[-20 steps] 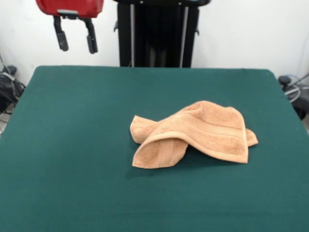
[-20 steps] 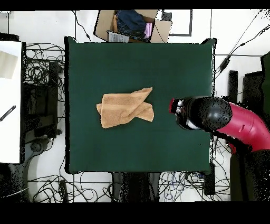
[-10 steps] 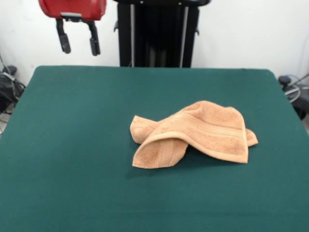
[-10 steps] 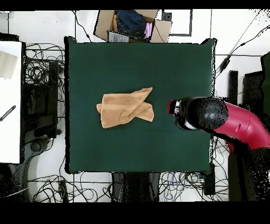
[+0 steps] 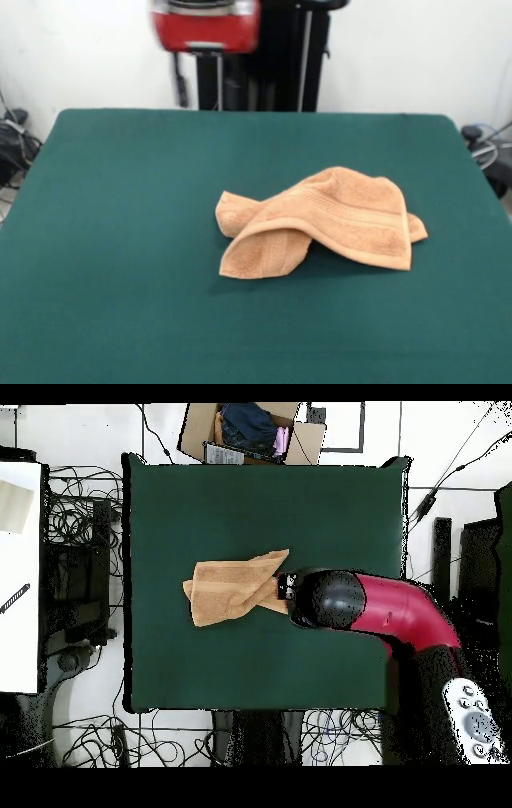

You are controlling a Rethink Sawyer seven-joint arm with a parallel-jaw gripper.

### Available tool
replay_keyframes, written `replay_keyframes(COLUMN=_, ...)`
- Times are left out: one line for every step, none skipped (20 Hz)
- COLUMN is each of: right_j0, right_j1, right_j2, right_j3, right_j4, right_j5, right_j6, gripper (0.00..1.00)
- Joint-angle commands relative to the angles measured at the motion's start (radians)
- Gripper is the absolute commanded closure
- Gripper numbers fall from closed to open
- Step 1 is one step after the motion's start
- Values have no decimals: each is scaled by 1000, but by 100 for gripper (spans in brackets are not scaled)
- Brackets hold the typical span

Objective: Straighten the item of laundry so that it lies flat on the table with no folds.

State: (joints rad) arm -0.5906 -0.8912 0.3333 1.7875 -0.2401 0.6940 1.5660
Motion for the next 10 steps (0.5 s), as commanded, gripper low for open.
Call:
replay_keyframes(right_j0=154, right_j1=-19, right_j2=32, right_j3=156, right_j4=18, right_j5=-134, right_j6=196, gripper=0)
replay_keyframes(right_j0=174, right_j1=-12, right_j2=18, right_j3=155, right_j4=20, right_j5=-149, right_j6=214, gripper=0)
replay_keyframes(right_j0=194, right_j1=-4, right_j2=5, right_j3=155, right_j4=23, right_j5=-164, right_j6=231, gripper=0)
replay_keyframes(right_j0=211, right_j1=4, right_j2=-7, right_j3=158, right_j4=25, right_j5=-183, right_j6=245, gripper=0)
replay_keyframes(right_j0=228, right_j1=13, right_j2=-20, right_j3=152, right_j4=24, right_j5=-194, right_j6=255, gripper=0)
replay_keyframes(right_j0=242, right_j1=20, right_j2=-32, right_j3=154, right_j4=28, right_j5=-208, right_j6=262, gripper=0)
replay_keyframes(right_j0=251, right_j1=24, right_j2=-42, right_j3=153, right_j4=32, right_j5=-214, right_j6=264, gripper=0)
replay_keyframes(right_j0=255, right_j1=18, right_j2=-49, right_j3=159, right_j4=38, right_j5=-214, right_j6=262, gripper=0)
replay_keyframes(right_j0=238, right_j1=4, right_j2=-44, right_j3=172, right_j4=54, right_j5=-208, right_j6=245, gripper=0)
replay_keyframes(right_j0=221, right_j1=-10, right_j2=-38, right_j3=185, right_j4=69, right_j5=-203, right_j6=228, gripper=0)
